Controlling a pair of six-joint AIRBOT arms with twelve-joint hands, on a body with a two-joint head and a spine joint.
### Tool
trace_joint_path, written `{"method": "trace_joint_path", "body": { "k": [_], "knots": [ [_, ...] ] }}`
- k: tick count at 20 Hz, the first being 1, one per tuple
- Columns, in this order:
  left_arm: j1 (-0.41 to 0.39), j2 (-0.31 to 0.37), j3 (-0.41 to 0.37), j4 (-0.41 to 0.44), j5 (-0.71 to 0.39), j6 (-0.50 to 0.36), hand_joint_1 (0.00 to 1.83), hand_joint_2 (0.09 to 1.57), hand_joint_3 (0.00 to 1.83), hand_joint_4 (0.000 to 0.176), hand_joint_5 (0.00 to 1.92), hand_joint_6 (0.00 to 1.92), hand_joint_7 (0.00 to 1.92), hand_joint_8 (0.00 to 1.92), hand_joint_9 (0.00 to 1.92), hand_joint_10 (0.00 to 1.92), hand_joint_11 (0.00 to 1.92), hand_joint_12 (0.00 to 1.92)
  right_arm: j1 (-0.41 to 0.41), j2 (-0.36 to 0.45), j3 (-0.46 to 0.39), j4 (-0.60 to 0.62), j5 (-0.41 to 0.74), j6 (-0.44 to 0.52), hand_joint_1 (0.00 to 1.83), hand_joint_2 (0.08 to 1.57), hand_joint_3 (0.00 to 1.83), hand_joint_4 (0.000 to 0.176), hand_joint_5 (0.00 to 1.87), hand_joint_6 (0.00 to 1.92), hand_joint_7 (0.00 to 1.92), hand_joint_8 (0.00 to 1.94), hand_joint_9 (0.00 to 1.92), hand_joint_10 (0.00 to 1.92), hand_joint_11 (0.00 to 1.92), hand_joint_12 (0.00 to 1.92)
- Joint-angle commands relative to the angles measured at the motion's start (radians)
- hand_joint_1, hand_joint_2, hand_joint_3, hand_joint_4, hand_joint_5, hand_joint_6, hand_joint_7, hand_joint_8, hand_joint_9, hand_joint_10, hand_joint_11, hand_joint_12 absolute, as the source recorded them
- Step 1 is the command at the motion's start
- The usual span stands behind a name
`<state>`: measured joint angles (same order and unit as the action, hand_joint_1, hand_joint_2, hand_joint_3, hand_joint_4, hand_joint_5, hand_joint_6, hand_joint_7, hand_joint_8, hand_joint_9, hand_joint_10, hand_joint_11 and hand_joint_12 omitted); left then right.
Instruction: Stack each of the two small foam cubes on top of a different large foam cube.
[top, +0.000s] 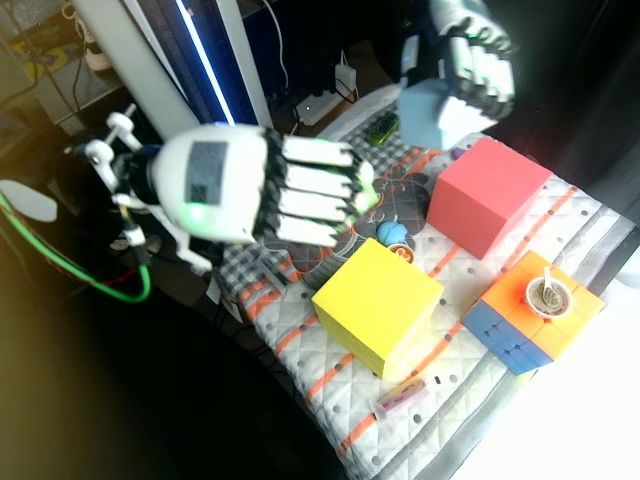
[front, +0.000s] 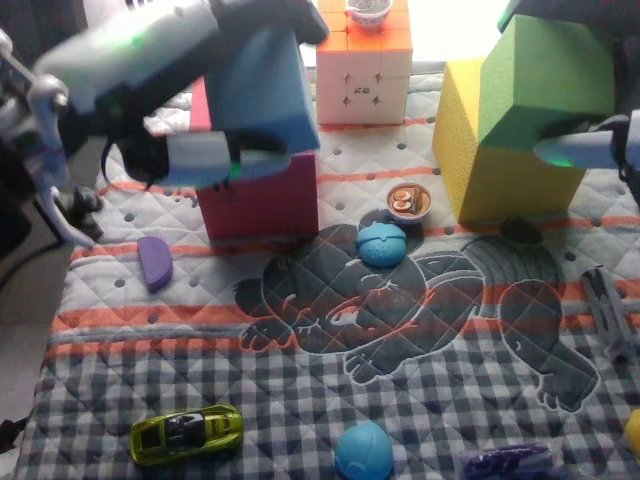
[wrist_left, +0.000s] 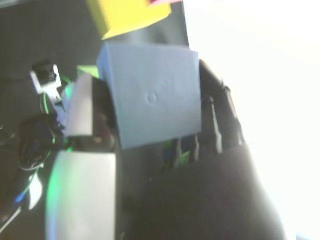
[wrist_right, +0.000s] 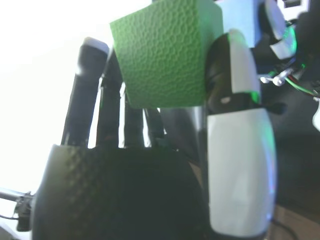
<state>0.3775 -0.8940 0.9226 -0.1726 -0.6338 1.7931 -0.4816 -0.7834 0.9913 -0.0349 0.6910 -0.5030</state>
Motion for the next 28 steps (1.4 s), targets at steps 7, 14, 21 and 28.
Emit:
{"method": "trace_joint_path", "body": {
  "k": [7,14,21,28],
  "knots": [
    [-0.053,-0.023,0.061,-0.120,-0.035,0.117,1.43,1.26,0.00,0.000,0.29,0.88,0.63,1.57,0.66,1.62,0.88,1.92,0.110,-0.023,0.062,0.181,-0.041,0.002,1.41,1.29,0.00,0.000,0.15,1.66,0.52,1.59,0.62,1.75,0.69,1.92],
    [-0.087,-0.055,0.140,-0.281,0.033,0.221,1.57,1.22,0.00,0.000,0.22,1.06,0.28,1.30,0.63,1.58,0.58,1.88,0.120,-0.056,0.139,0.255,-0.113,0.002,1.42,1.28,0.00,0.000,0.18,1.57,0.52,1.59,0.65,1.66,0.62,1.92],
    [-0.056,-0.092,0.170,-0.325,0.047,0.222,0.96,1.18,0.00,0.012,0.21,0.26,0.10,0.02,0.05,0.35,0.02,1.17,0.128,-0.100,0.167,0.251,-0.199,0.002,1.18,1.16,0.00,0.000,0.13,1.06,0.26,1.14,0.36,1.60,0.46,1.92],
    [-0.033,-0.088,0.149,-0.322,0.009,0.221,0.62,1.11,0.00,0.169,0.00,0.00,0.00,0.00,0.00,0.00,0.00,0.03,0.136,-0.099,0.152,0.222,-0.215,0.002,0.57,1.07,0.00,0.069,0.00,0.00,0.00,0.00,0.00,0.05,0.00,1.36]
  ]
}}
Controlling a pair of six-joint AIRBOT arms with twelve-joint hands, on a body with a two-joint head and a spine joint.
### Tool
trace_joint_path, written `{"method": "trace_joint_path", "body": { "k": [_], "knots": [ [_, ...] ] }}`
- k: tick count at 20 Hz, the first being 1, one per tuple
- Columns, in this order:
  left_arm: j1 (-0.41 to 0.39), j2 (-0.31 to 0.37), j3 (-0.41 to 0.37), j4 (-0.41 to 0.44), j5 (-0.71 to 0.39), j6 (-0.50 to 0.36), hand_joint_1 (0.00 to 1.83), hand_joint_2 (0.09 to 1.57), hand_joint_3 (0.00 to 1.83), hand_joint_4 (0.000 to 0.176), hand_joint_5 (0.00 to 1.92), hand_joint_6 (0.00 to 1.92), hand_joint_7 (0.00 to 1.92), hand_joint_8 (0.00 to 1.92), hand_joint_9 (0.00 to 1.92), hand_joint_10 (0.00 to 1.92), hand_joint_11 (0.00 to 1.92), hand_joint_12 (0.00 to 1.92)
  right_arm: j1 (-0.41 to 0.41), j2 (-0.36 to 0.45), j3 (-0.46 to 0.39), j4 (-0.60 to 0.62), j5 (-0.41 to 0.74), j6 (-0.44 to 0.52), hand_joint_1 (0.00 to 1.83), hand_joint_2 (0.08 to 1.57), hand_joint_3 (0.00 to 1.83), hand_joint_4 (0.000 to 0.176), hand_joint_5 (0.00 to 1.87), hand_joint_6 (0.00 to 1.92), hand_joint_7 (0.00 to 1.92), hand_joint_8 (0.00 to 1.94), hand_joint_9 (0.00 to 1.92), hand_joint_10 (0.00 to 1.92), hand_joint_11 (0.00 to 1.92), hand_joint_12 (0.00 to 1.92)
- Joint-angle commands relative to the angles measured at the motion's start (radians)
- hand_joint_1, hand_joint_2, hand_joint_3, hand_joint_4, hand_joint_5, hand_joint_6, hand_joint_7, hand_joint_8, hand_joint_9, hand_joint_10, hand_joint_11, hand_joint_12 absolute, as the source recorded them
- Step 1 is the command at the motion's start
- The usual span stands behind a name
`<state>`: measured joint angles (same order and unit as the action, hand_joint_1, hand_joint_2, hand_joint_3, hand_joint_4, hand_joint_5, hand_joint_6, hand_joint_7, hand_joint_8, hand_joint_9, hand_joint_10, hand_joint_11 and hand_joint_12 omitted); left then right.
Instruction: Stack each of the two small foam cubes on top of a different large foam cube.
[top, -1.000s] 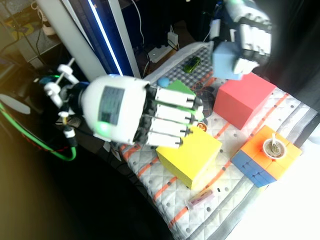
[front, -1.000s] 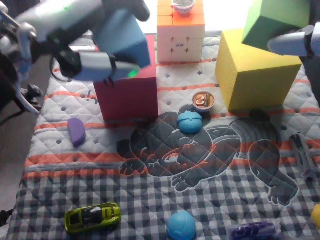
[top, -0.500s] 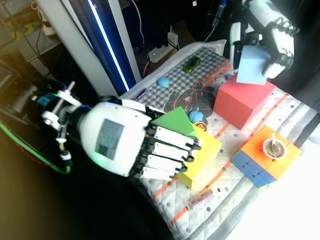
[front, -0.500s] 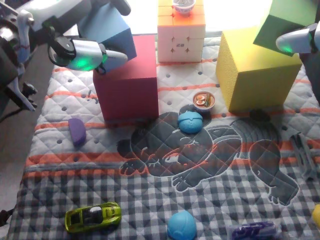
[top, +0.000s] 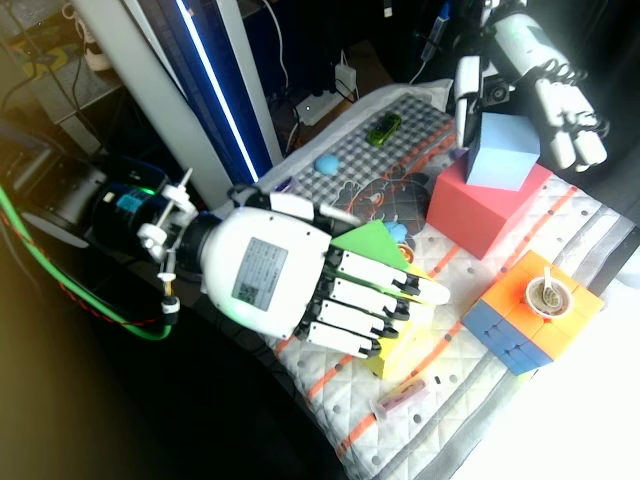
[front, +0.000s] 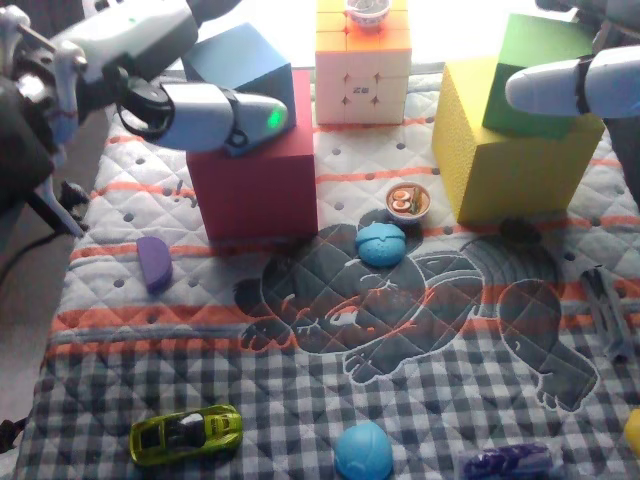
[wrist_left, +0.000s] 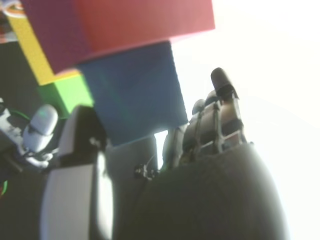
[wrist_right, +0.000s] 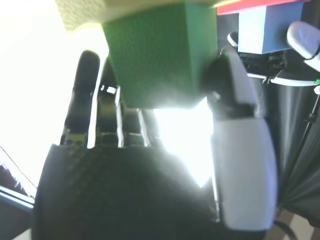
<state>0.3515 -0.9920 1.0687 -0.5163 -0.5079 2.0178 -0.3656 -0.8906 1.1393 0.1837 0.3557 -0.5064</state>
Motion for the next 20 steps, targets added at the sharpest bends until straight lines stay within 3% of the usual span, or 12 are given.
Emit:
{"method": "trace_joint_path", "body": {
  "k": [1,5,7,8,9,11,12,14,15,16,18,20],
  "knots": [
    [-0.002,0.017,-0.009,0.028,-0.137,-0.004,0.62,1.11,0.01,0.168,0.00,0.00,0.00,0.00,0.00,0.00,0.00,0.01,0.027,0.027,-0.009,-0.001,0.127,0.005,0.56,1.06,0.00,0.101,0.00,0.00,0.00,0.00,0.00,0.01,0.00,1.34],
    [0.016,0.076,-0.067,0.063,-0.249,-0.031,0.48,1.04,0.00,0.176,0.00,0.00,0.00,0.00,0.00,0.00,0.00,0.00,0.034,0.083,-0.074,-0.004,0.214,0.005,0.50,1.07,0.00,0.092,0.00,0.00,0.00,0.00,0.00,0.00,0.00,1.50],
    [0.033,0.114,-0.090,0.107,-0.308,-0.113,0.53,1.07,0.00,0.128,0.00,0.00,0.00,0.00,0.00,0.00,0.00,0.00,0.034,0.101,-0.111,-0.004,0.265,0.005,0.44,1.06,0.00,0.075,0.00,0.00,0.00,0.00,0.00,0.00,0.00,0.76],
    [0.047,0.134,-0.102,0.131,-0.345,-0.166,0.47,1.06,0.00,0.127,0.00,0.00,0.00,0.00,0.00,0.00,0.00,0.00,0.034,0.123,-0.134,-0.009,0.300,0.005,0.49,1.05,0.00,0.089,0.00,0.00,0.00,0.00,0.00,0.00,0.00,0.69],
    [0.076,0.163,-0.123,0.157,-0.405,-0.223,0.48,1.04,0.00,0.166,0.00,0.00,0.00,0.00,0.00,0.00,0.00,0.00,0.034,0.154,-0.163,-0.020,0.337,0.005,0.49,1.06,0.00,0.100,0.00,0.00,0.00,0.00,0.00,0.00,0.00,0.87],
    [0.146,0.218,-0.170,0.204,-0.548,-0.327,0.47,1.05,0.00,0.139,0.00,0.00,0.00,0.00,0.00,0.00,0.02,0.01,0.027,0.215,-0.234,-0.060,0.406,0.005,0.44,1.04,0.00,0.094,0.00,0.00,0.00,0.00,0.00,0.00,0.00,0.91],
    [0.174,0.237,-0.187,0.218,-0.603,-0.361,0.48,1.14,0.00,0.133,0.00,0.00,0.00,0.00,0.01,0.01,0.00,0.96,0.022,0.238,-0.261,-0.072,0.439,0.005,0.42,1.01,0.00,0.112,0.00,0.00,0.00,0.00,0.00,0.00,0.00,0.79],
    [0.253,0.283,-0.226,0.254,-0.743,-0.455,0.42,1.13,0.00,0.172,0.00,0.00,0.00,0.00,0.00,0.00,0.00,1.12,-0.039,0.281,-0.309,-0.108,0.566,0.005,0.43,1.05,0.00,0.115,0.00,0.00,0.00,0.00,0.00,0.00,0.00,0.24],
    [0.277,0.294,-0.234,0.265,-0.790,-0.487,0.40,1.13,0.00,0.175,0.00,0.00,0.00,0.00,0.00,0.00,0.00,0.91,-0.070,0.294,-0.309,-0.138,0.622,0.005,0.43,1.08,0.01,0.101,0.00,0.00,0.00,0.00,0.00,0.00,0.00,0.05],
    [0.295,0.303,-0.239,0.282,-0.837,-0.517,0.43,1.17,0.00,0.176,0.00,0.00,0.00,0.00,0.00,0.00,0.00,0.27,-0.106,0.307,-0.303,-0.162,0.688,0.005,0.37,1.09,0.01,0.085,0.00,0.00,0.00,0.00,0.00,0.00,0.00,0.00],
    [0.307,0.314,-0.253,0.306,-0.886,-0.536,0.43,1.16,0.00,0.176,0.00,0.00,0.00,0.00,0.00,0.00,0.00,0.05,-0.156,0.318,-0.307,-0.163,0.782,0.005,0.43,1.11,0.01,0.053,0.00,0.00,0.00,0.00,0.00,0.00,0.00,0.00],
    [0.324,0.323,-0.268,0.322,-0.933,-0.536,0.46,1.19,0.01,0.166,0.00,0.00,0.00,0.00,0.00,0.00,0.00,0.00,-0.188,0.307,-0.303,-0.167,0.864,0.005,0.51,1.11,0.01,0.080,0.00,0.00,0.00,0.00,0.00,0.00,0.00,0.00]
  ]
}}
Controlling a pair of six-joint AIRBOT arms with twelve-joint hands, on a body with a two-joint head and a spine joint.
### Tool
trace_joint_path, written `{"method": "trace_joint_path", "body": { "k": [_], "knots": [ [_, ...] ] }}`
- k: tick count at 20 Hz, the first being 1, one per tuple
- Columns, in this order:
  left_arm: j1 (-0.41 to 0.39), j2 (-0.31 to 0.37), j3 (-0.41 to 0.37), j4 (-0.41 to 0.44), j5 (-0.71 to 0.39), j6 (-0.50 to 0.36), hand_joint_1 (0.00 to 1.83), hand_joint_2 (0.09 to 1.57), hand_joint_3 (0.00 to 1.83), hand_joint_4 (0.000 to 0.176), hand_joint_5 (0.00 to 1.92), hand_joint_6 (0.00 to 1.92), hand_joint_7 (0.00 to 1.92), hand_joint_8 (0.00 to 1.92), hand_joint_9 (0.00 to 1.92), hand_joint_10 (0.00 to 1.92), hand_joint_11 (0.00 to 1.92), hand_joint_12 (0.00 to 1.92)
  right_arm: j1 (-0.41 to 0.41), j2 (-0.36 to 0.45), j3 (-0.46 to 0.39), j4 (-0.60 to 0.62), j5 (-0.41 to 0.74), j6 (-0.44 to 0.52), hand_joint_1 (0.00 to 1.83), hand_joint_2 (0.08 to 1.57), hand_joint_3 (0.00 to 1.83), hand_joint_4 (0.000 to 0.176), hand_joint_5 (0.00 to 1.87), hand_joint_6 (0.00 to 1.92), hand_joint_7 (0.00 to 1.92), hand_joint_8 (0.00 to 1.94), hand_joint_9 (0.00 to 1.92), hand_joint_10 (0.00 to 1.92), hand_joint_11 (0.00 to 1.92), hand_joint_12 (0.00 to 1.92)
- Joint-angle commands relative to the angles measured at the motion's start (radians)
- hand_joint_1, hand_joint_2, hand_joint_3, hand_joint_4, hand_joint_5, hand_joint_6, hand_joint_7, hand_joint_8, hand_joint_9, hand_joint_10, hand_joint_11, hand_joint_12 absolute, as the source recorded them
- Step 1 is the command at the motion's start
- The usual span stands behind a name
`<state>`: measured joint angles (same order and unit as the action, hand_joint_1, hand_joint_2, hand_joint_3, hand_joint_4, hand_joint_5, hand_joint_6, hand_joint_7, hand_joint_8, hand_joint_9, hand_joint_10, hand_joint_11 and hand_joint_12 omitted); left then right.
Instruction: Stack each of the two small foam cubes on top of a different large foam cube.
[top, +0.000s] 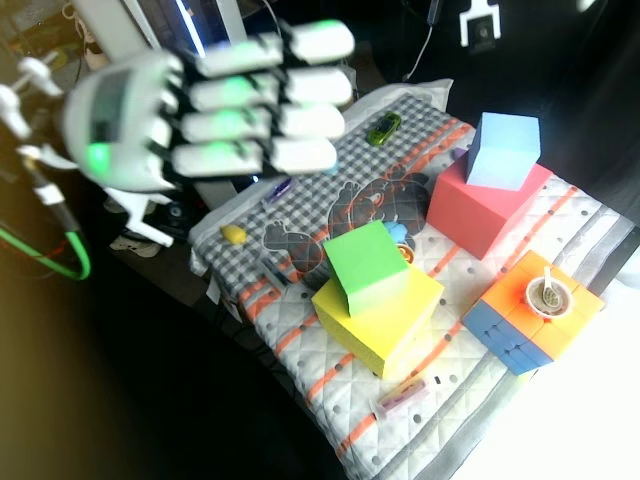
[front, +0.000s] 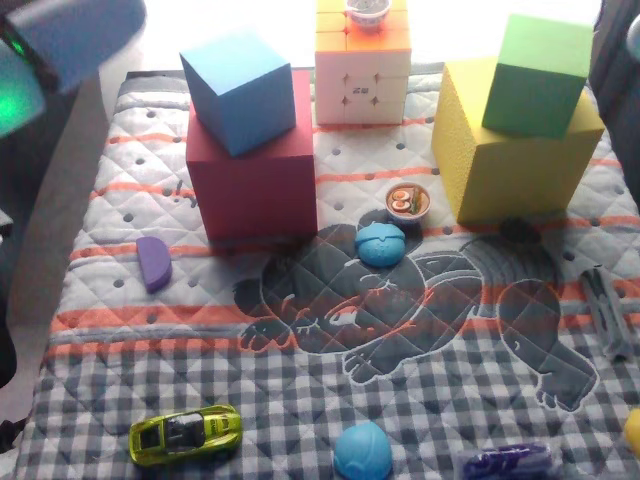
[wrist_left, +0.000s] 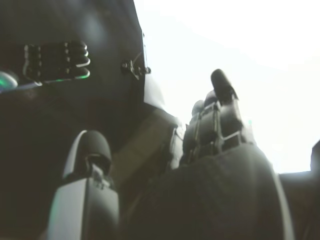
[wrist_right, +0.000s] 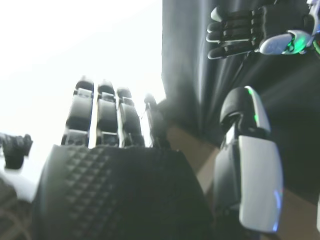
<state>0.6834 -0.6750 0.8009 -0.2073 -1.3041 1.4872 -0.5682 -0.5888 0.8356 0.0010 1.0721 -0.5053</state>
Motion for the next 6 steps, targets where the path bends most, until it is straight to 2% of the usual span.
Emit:
{"method": "trace_joint_path", "body": {
  "k": [1,2,3,4,5,6],
  "knots": [
    [0.007,0.006,-0.005,0.015,-0.162,-0.007,0.46,1.19,0.01,0.166,0.00,0.00,0.00,0.00,0.00,0.00,0.00,0.00,-0.003,-0.005,0.005,0.016,0.179,0.004,0.51,1.11,0.01,0.080,0.00,0.00,0.00,0.00,0.00,0.00,0.00,0.00],
    [0.028,0.006,-0.007,0.015,-0.188,-0.021,0.51,1.15,0.00,0.174,0.00,0.00,0.00,0.00,0.00,0.00,0.01,0.00,-0.031,-0.016,0.014,0.016,0.224,0.004,0.59,1.10,0.00,0.084,0.00,0.00,0.00,0.00,0.00,0.00,0.00,0.00],
    [0.060,0.004,-0.005,0.015,-0.229,-0.056,0.52,1.12,0.00,0.176,0.00,0.00,0.00,0.00,0.00,0.00,0.02,0.01,-0.082,-0.030,0.025,0.025,0.288,0.004,0.59,1.10,0.00,0.072,0.00,0.00,0.00,0.00,0.04,0.02,0.00,0.00],
    [0.080,0.002,-0.004,0.015,-0.259,-0.074,0.76,1.07,0.00,0.170,0.00,0.00,0.00,0.00,0.00,0.00,0.00,0.00,-0.123,-0.035,0.027,0.043,0.348,0.004,0.60,1.08,0.00,0.033,0.00,0.00,0.00,0.00,0.00,0.00,0.02,0.01],
    [0.093,0.000,-0.005,0.016,-0.284,-0.079,0.76,1.07,0.00,0.170,0.00,0.00,0.00,0.00,0.00,0.00,0.00,0.00,-0.161,-0.036,0.024,0.062,0.399,0.004,0.60,1.08,0.00,0.033,0.00,0.00,0.00,0.00,0.00,0.00,0.02,0.01],
    [0.105,-0.002,-0.006,0.019,-0.303,-0.082,0.69,1.10,0.00,0.154,0.00,0.00,0.00,0.00,0.00,0.00,0.00,0.00,-0.203,-0.037,0.019,0.083,0.452,0.004,0.54,1.14,0.00,0.016,0.00,0.00,0.00,0.00,0.00,0.00,0.00,0.22]
  ]
}}
